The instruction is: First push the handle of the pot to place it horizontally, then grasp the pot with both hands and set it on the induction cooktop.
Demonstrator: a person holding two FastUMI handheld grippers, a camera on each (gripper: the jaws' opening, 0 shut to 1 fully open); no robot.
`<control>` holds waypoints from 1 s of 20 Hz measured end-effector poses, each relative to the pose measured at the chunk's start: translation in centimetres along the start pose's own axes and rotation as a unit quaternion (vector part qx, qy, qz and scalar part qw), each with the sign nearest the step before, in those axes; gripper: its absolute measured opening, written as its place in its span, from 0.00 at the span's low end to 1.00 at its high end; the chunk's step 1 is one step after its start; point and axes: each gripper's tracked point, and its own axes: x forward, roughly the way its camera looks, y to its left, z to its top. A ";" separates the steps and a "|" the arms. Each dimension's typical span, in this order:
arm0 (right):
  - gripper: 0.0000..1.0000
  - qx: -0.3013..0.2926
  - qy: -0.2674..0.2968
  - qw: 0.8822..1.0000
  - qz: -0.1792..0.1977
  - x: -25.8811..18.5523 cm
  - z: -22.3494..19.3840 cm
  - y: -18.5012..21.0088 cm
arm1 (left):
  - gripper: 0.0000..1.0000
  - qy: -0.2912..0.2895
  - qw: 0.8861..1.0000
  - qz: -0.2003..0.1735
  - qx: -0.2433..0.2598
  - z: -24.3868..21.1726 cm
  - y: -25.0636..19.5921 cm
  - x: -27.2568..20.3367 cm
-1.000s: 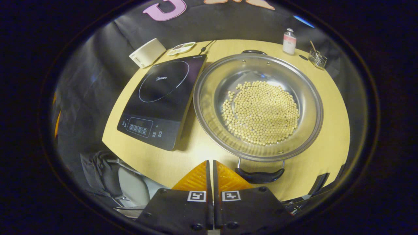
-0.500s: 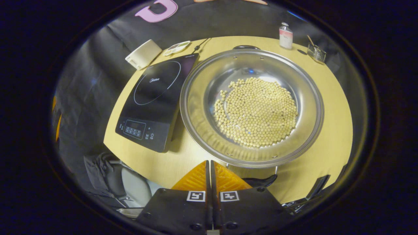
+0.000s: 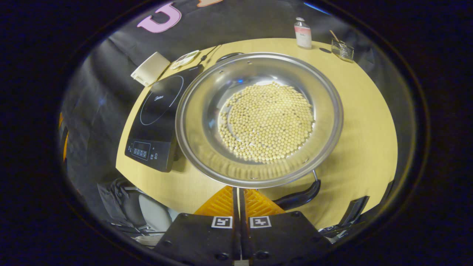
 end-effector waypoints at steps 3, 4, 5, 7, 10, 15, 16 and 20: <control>0.00 0.013 0.000 1.000 -0.001 -0.1 0.3 -1.8 | 0.90 0.001 1.000 0.001 0.004 -0.2 -1.2 0.3; 0.04 0.016 -0.001 1.000 -0.003 -0.1 0.3 -2.4 | 0.90 0.002 1.000 0.002 0.006 -0.4 -1.6 0.3; 0.00 0.018 -0.001 1.000 -0.004 -0.1 0.4 -3.0 | 0.90 0.002 1.000 0.005 0.006 -0.4 -1.8 0.3; 0.00 0.023 0.000 1.000 -0.004 -0.1 0.7 -4.2 | 0.90 0.002 1.000 0.009 0.007 -0.5 -2.5 0.3; 0.04 0.028 -0.003 1.000 -0.006 -0.2 1.4 -6.2 | 0.90 0.005 1.000 0.015 0.012 -1.0 -3.6 0.3; 0.04 0.037 -0.010 0.999 -0.012 -0.3 3.4 -9.3 | 0.90 0.004 1.000 0.020 0.014 -1.6 -5.6 0.5; 0.04 0.040 -0.012 0.999 -0.013 -0.3 3.7 -9.9 | 0.90 0.003 1.000 0.022 0.013 -1.6 -6.0 0.4; 0.00 0.065 -0.025 0.998 -0.010 -0.4 5.3 -11.9 | 0.90 0.013 0.999 0.025 0.022 -1.9 -6.9 -0.1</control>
